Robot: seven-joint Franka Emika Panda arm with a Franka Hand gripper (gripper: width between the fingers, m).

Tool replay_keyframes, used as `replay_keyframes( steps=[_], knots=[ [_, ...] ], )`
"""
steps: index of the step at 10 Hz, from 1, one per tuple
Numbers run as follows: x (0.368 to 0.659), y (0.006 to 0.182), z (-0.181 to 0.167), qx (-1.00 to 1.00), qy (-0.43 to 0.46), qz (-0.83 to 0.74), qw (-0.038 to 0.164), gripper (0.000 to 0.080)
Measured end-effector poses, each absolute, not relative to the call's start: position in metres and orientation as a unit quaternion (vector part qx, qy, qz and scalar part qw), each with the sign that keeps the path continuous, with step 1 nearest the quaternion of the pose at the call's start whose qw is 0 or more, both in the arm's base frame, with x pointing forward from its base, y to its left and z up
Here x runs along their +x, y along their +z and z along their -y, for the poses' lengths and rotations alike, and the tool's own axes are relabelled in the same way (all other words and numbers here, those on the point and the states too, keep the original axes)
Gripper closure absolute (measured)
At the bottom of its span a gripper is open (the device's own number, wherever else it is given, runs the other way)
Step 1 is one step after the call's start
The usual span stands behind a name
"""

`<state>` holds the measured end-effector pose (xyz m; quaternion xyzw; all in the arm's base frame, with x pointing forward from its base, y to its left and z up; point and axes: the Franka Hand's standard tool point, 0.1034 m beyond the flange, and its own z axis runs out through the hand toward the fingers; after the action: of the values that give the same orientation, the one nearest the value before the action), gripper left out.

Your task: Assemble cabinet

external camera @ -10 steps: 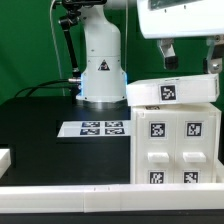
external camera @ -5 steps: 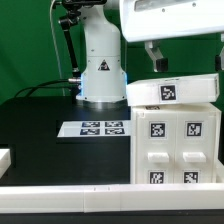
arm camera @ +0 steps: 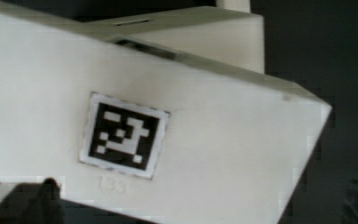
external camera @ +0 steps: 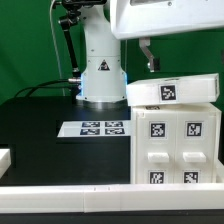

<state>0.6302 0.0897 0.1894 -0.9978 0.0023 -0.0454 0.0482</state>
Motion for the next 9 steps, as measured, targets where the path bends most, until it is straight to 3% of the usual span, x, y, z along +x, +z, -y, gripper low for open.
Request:
replay_keyframes(
  steps=[6,9],
  knots=[
    [0.631,0.189,-0.080,-0.965,-0.053,0.257,0.024,0.0003],
    [0.621,0.180,-0.088,-0.902,-0.048,0.430,0.010,0.0003]
  ],
)
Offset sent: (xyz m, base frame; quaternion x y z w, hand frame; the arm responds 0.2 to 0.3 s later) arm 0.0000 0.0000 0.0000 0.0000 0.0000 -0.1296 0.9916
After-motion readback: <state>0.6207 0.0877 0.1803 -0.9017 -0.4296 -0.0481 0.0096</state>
